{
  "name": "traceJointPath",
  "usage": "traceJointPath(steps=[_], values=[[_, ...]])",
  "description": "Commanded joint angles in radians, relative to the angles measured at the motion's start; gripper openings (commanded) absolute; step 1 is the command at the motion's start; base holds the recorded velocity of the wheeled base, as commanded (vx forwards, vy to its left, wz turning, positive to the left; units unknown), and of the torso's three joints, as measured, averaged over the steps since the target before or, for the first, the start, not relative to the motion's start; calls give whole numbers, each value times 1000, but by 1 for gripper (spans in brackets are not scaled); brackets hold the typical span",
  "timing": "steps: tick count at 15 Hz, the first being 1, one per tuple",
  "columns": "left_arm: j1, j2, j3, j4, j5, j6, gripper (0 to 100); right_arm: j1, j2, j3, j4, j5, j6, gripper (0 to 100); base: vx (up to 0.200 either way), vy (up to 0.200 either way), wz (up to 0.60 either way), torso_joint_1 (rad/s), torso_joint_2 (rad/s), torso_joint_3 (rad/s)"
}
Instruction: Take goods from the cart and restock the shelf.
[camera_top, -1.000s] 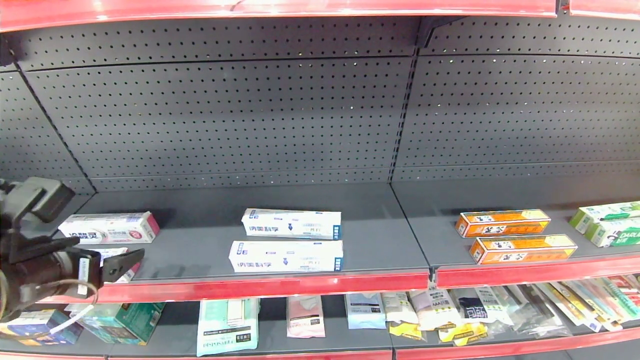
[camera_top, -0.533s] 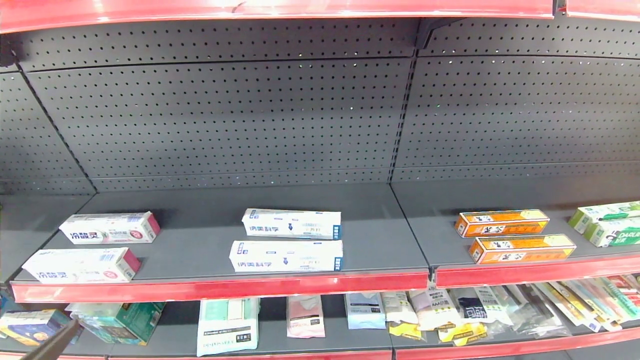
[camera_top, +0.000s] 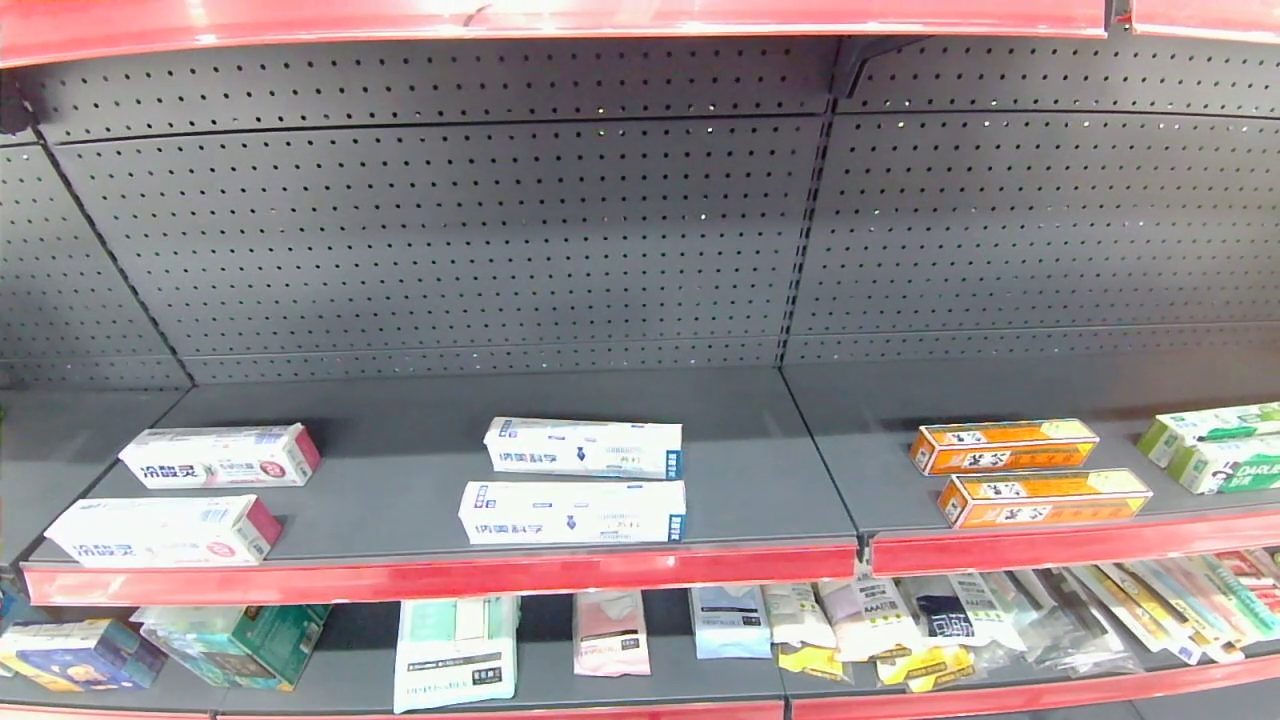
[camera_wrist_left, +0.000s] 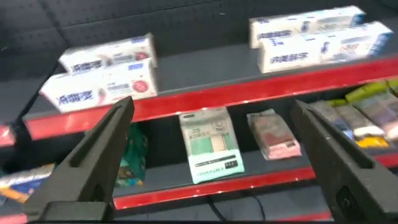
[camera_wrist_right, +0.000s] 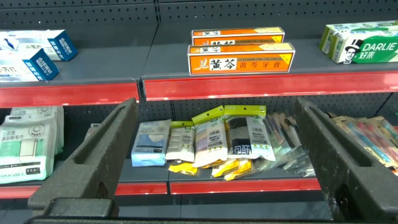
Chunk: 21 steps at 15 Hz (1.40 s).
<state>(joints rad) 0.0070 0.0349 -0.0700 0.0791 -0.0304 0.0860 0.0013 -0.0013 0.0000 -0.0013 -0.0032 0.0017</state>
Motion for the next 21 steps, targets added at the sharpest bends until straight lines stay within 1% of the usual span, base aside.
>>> traceJointPath(steps=[1, 2, 3, 4, 5, 6, 7, 16, 21], values=[[-1, -35, 50, -52, 69, -25, 100, 0, 1, 0, 0, 0, 0, 100, 0, 0, 0, 0, 0, 0], [-1, -35, 70, -117, 90, -29, 100, 0, 1, 0, 0, 0, 0, 100, 0, 0, 0, 0, 0, 0], [-1, -35, 70, -101, 92, -34, 100, 0, 1, 0, 0, 0, 0, 100, 0, 0, 0, 0, 0, 0], [-1, -35, 70, -101, 96, -46, 100, 0, 1, 0, 0, 0, 0, 100, 0, 0, 0, 0, 0, 0], [-1, -35, 70, -85, 99, -71, 100, 0, 1, 0, 0, 0, 0, 100, 0, 0, 0, 0, 0, 0], [-1, -35, 70, -84, 101, -72, 100, 0, 1, 0, 0, 0, 0, 100, 0, 0, 0, 0, 0, 0], [-1, -35, 70, -82, 104, -81, 100, 0, 1, 0, 0, 2, -5, 100, 0, 0, 0, 0, 0, 0], [-1, -35, 70, -82, 104, -81, 100, 0, 1, 0, 0, -6, -8, 100, 0, 0, 0, 0, 0, 0], [-1, -35, 70, -82, 104, -81, 100, 0, 1, 0, 0, -6, -8, 100, 0, 0, 600, 4, 1, -1]])
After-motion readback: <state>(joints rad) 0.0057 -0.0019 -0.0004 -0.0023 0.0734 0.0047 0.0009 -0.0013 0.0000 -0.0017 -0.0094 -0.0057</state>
